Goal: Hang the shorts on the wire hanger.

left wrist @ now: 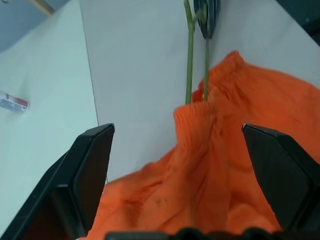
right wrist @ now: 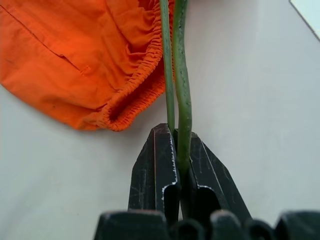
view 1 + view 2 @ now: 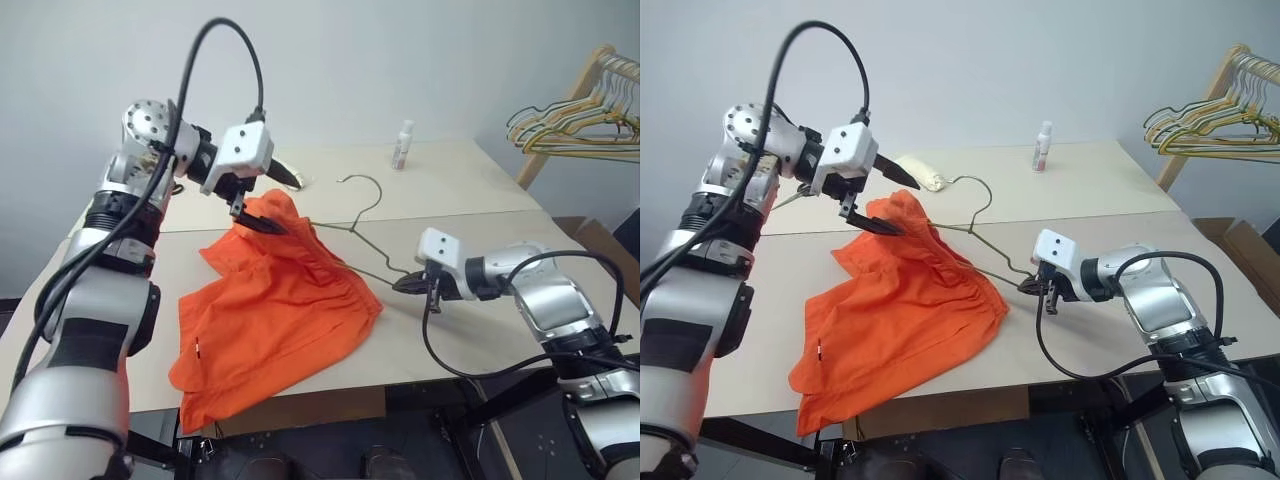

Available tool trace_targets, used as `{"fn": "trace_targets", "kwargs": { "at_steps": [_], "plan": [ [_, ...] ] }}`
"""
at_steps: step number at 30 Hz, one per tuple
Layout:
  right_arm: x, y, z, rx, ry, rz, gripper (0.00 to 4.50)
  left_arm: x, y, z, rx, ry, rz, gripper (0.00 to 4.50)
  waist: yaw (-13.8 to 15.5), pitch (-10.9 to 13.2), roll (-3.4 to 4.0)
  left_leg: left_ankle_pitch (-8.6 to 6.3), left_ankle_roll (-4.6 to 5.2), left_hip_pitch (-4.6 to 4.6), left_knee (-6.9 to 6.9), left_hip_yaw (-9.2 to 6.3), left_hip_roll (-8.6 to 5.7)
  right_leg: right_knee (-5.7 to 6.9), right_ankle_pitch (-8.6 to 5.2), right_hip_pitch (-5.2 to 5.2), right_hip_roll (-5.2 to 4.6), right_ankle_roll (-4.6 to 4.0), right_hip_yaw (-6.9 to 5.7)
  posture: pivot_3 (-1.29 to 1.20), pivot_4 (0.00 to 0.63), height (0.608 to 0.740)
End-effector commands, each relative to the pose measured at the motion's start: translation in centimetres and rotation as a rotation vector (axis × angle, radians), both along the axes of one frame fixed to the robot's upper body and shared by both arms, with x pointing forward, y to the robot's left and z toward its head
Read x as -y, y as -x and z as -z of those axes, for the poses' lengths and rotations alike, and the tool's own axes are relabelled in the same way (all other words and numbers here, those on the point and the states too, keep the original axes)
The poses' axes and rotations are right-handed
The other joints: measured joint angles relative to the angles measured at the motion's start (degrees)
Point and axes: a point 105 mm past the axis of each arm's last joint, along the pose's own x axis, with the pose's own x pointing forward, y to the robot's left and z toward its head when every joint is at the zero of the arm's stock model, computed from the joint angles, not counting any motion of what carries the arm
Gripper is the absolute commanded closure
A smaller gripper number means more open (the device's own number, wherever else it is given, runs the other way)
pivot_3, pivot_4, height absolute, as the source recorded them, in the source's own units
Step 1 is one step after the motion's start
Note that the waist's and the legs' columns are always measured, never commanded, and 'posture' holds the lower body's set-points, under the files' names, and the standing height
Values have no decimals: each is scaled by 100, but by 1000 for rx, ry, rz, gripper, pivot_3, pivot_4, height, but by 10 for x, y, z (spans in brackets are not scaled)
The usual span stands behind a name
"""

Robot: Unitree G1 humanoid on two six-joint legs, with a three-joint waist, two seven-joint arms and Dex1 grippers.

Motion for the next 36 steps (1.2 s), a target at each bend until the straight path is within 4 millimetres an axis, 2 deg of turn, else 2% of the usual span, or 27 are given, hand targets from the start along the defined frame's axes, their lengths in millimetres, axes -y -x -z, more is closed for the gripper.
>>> {"fn": "trace_targets", "kwargs": {
  "at_steps": [1,8,12,13,17,21,22,27,30,32,34,35,36],
  "plan": [
    [-11,-3,-21,79,0,-29,4500,5,0,-6,20,-18,22,666,-11,0,0,-1,1,-25,14,-1,1,8,0,-23,1,0,0,34,0,740],
    [-12,-5,-20,104,33,-34,4500,4,-2,14,-10,-84,20,3043,-14,0,0,-1,2,-49,21,-1,-5,13,4,-37,-3,6,-2,29,0,740],
    [-10,-5,-21,115,41,-31,4500,6,-2,15,-14,-73,24,4343,-16,0,0,-3,5,-49,25,0,-4,13,5,-35,-2,8,-2,21,0,740],
    [-10,-5,-21,117,42,-31,4500,7,-2,15,-13,-72,25,4492,-20,0,0,-3,5,-49,25,0,-4,14,5,-35,-2,8,-2,19,0,740],
    [-11,-3,-23,155,44,-39,4500,7,-2,19,-7,-89,33,4492,-42,0,0,-3,6,-49,25,0,-4,14,5,-36,-2,8,-2,11,0,740],
    [-20,-1,-33,342,-23,-91,4500,5,-3,19,41,-111,39,4492,-52,0,0,-3,6,-49,25,-1,-4,13,5,-34,-2,9,-3,4,0,740],
    [-21,-1,-33,333,-48,-81,4500,3,-4,18,54,-108,31,4492,-59,0,0,-3,5,-49,25,0,-4,13,5,-35,-2,9,-2,3,0,740],
    [-14,11,-32,318,-81,-41,2915,-7,-8,2,100,-61,-13,4500,-96,0,0,-3,5,-48,27,-1,-4,17,6,-35,-2,9,-1,9,0,740],
    [5,12,-32,303,-110,72,1871,-14,-8,-3,128,-43,-24,4500,-112,0,0,-3,6,-48,28,-1,-4,17,6,-33,-2,10,-1,1,0,740],
    [23,8,-35,336,-141,210,1088,-18,-8,-7,134,-24,-42,4500,-112,0,0,-4,7,-48,29,-2,-4,16,6,-32,-3,10,-1,-3,0,740],
    [46,6,-31,283,-191,371,347,-23,-9,-9,138,-11,-60,4500,-112,0,0,-4,7,-48,29,-1,-4,19,6,-32,-3,10,-1,-2,0,740],
    [54,9,-27,236,-232,434,30,-25,-9,-10,138,-5,-72,4500,-100,0,-1,-4,7,-48,30,-1,-4,19,6,-31,-4,10,0,-1,0,740],
    [59,15,-22,201,-262,471,30,-27,-10,-11,140,-4,-80,4500,-94,0,-1,-4,7,-47,30,-3,-4,19,6,-29,-4,10,-1,-1,0,740]
  ]
}}
